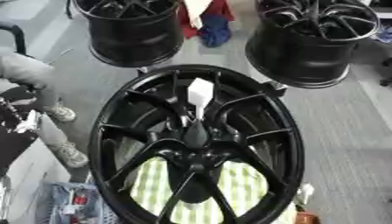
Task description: Pull the pin out of the wheel hub.
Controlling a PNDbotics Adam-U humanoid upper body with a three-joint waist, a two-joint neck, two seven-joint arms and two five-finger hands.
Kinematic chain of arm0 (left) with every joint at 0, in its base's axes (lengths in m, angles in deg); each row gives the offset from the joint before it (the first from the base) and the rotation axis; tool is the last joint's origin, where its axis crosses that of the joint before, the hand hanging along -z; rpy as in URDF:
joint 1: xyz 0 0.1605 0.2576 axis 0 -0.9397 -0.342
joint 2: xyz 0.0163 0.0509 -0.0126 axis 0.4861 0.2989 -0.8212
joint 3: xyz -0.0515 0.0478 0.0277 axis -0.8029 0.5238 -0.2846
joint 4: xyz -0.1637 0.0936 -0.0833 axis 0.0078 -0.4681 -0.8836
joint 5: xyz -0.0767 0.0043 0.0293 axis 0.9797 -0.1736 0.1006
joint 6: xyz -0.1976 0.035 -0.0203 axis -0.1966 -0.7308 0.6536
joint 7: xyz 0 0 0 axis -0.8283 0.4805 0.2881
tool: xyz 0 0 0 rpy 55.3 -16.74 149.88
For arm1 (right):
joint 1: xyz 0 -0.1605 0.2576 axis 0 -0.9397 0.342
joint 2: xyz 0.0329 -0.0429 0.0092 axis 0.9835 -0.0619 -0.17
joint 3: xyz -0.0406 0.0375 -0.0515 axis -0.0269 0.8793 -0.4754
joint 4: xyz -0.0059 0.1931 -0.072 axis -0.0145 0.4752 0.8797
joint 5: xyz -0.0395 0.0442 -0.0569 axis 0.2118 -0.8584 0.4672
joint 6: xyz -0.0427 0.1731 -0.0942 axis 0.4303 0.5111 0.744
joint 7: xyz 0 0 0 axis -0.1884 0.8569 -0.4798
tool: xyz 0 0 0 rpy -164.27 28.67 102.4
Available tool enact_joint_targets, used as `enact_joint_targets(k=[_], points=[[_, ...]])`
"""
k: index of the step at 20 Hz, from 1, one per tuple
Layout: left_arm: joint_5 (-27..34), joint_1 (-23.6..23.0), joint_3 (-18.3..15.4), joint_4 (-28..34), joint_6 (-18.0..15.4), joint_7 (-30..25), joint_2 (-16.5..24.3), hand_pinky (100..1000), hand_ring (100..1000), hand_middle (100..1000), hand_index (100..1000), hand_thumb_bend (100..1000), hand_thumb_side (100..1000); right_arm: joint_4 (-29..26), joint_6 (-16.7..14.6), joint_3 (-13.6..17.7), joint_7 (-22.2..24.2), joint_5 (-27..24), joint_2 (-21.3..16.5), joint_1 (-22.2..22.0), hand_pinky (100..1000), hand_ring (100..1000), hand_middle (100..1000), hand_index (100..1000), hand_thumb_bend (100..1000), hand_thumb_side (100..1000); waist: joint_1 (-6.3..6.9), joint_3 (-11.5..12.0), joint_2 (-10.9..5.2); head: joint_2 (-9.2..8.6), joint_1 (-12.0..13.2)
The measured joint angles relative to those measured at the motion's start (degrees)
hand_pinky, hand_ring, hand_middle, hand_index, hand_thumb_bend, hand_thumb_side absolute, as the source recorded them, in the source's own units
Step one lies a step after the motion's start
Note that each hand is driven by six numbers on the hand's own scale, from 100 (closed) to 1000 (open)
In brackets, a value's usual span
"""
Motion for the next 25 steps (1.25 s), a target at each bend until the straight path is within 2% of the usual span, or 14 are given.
enact_joint_targets(k=[5,6,7,11,16,25], points=[[0.0,0.0,0.0,-0.3,0.1,-0.1,-0.4,637,627,680,804,205,317,-1.8,-2.8,-4.5,-0.9,-4.6,2.0,0.1,690,600,670,804,100,226,0.12,0.1,0.02,0.00,0.0],[0.0,0.0,0.1,-0.3,0.1,-0.1,-0.5,637,626,680,803,207,309,-2.0,-3.2,-5.3,-0.6,-5.2,2.5,0.2,689,598,668,804,100,189,0.19,0.1,0.03,0.00,0.0],[0.0,0.0,0.1,-0.4,0.1,-0.1,-0.5,637,626,680,803,205,315,-2.0,-3.6,-6.0,-0.4,-5.9,3.0,0.5,689,598,669,804,100,225,0.26,0.1,0.04,0.00,0.0],[0.1,0.0,0.3,-0.7,0.1,-0.2,-0.8,635,625,679,802,202,315,-1.9,-4.9,-8.2,0.7,-7.9,4.6,2.3,686,595,663,804,100,217,0.33,0.2,0.12,0.00,-0.1],[0.1,0.1,0.6,-0.8,0.1,-0.6,-1.0,635,625,679,801,200,316,-0.3,-5.8,-9.5,1.8,-8.7,5.9,3.7,686,594,660,805,100,227,0.46,0.4,0.33,0.00,-0.1],[0.1,0.1,0.8,-0.8,0.0,-0.7,-1.0,635,626,679,801,198,316,0.7,-6.1,-9.5,2.0,-8.8,6.0,3.9,687,593,657,805,100,233,0.70,0.4,0.31,-0.01,-0.1]])
